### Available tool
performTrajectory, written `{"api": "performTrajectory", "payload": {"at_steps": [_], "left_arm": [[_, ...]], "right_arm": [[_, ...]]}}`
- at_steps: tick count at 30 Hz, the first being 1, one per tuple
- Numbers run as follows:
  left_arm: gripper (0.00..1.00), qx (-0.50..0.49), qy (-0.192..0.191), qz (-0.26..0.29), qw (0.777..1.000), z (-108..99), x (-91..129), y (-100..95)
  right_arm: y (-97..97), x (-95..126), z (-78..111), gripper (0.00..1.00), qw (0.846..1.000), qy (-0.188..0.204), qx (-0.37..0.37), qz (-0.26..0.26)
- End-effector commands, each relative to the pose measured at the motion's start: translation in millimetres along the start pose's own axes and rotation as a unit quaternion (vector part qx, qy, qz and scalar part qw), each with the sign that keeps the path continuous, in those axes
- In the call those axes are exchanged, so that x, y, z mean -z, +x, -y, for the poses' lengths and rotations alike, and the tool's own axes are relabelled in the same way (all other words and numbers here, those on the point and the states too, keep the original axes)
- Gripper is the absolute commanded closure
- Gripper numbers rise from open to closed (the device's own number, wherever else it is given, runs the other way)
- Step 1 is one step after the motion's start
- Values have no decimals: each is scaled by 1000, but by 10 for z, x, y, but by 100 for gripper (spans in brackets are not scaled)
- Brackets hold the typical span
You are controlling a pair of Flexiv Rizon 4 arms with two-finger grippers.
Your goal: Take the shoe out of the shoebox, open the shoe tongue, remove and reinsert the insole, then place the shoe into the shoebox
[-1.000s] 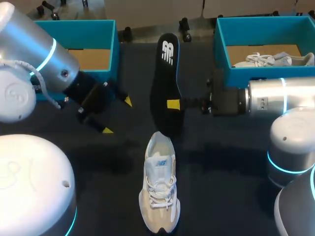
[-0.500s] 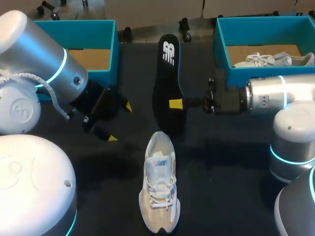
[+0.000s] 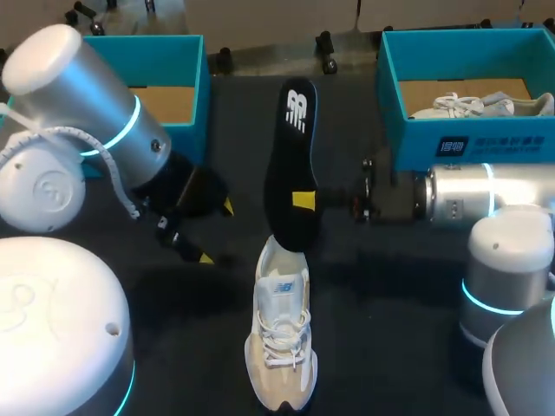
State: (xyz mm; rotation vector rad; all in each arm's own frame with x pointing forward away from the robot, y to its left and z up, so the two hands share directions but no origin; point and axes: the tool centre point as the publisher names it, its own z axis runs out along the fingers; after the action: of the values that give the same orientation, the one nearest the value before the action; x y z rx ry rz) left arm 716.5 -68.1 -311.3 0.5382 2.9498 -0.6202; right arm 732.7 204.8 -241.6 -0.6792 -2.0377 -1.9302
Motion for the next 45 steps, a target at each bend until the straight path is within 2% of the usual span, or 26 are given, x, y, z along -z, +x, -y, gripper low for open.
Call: {"api": "performTrajectory", "payload": {"at_steps": [1,4,16,25,34,45], "left_arm": [[0,9,-2,-12,1000,14,-179,-72],[0,12,-9,-21,1000,15,-243,-42],[0,12,-9,-21,1000,15,-243,-42],[0,31,-22,-38,999,17,-352,77],[0,32,-28,-54,998,61,-415,253],[0,32,-28,-54,998,61,-415,253]], "right_arm": [[-32,-46,22,100,1000,-5,7,-4],[-40,-49,35,100,1000,-4,10,-6],[-42,-43,50,100,1000,3,5,-8],[-6,-42,185,100,1000,-2,13,2],[44,-49,235,100,1000,1,28,0],[-14,-50,396,100,999,-4,30,-11]]}}
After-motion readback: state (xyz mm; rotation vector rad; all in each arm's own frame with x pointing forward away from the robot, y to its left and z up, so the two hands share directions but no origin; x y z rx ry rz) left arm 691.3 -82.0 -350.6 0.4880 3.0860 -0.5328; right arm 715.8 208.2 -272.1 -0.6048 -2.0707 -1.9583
